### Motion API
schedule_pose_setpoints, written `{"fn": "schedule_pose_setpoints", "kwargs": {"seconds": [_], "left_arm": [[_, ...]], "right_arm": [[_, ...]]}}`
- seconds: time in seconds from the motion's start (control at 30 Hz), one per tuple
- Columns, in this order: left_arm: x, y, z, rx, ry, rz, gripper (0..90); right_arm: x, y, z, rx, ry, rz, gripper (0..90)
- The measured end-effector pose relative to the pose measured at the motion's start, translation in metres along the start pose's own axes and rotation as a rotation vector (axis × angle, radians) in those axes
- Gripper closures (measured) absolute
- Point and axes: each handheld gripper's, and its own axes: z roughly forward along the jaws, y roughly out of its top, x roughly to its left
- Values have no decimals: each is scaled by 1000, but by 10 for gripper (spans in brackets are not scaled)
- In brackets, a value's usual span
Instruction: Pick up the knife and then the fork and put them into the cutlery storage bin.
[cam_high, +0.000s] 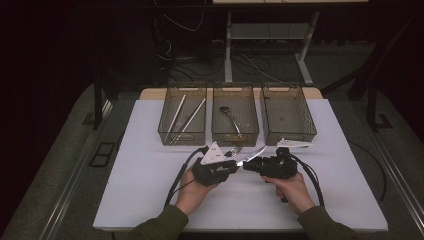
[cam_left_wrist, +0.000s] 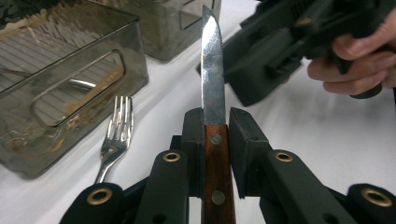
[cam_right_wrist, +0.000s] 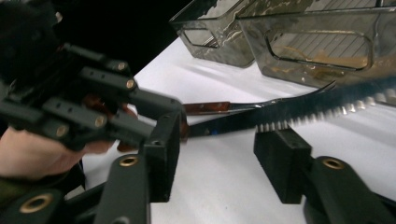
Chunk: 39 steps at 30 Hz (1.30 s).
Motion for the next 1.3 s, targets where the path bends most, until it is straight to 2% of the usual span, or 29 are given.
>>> {"fn": "schedule_pose_setpoints", "kwargs": {"seconds": [0.17,0.4,0.53,0.63,0.67,0.77,0.9,1.13,1.3], "left_arm": [[-1,0,1,-5,-6,-6,766],[-1,0,1,-17,-19,-20,766],[-2,1,1,-32,-24,-25,765],[-2,1,1,-37,-21,-9,758],[-2,1,1,-46,-33,-19,753],[0,1,-1,-55,-52,-20,720],[3,-1,-8,-59,-53,-13,611],[21,-14,-32,-59,-53,-40,469],[32,-27,-48,-72,-24,-57,397]], "right_arm": [[0,2,1,-29,6,1,658],[4,6,1,-77,36,-4,776],[8,10,0,-99,58,-22,818],[13,12,-1,-104,72,-51,864],[16,12,-1,-102,74,-51,891],[19,14,-2,-104,64,-76,894],[16,19,-12,-127,40,-85,895],[8,28,-36,-116,-52,-138,895],[4,34,-53,-121,-96,-155,895]]}}
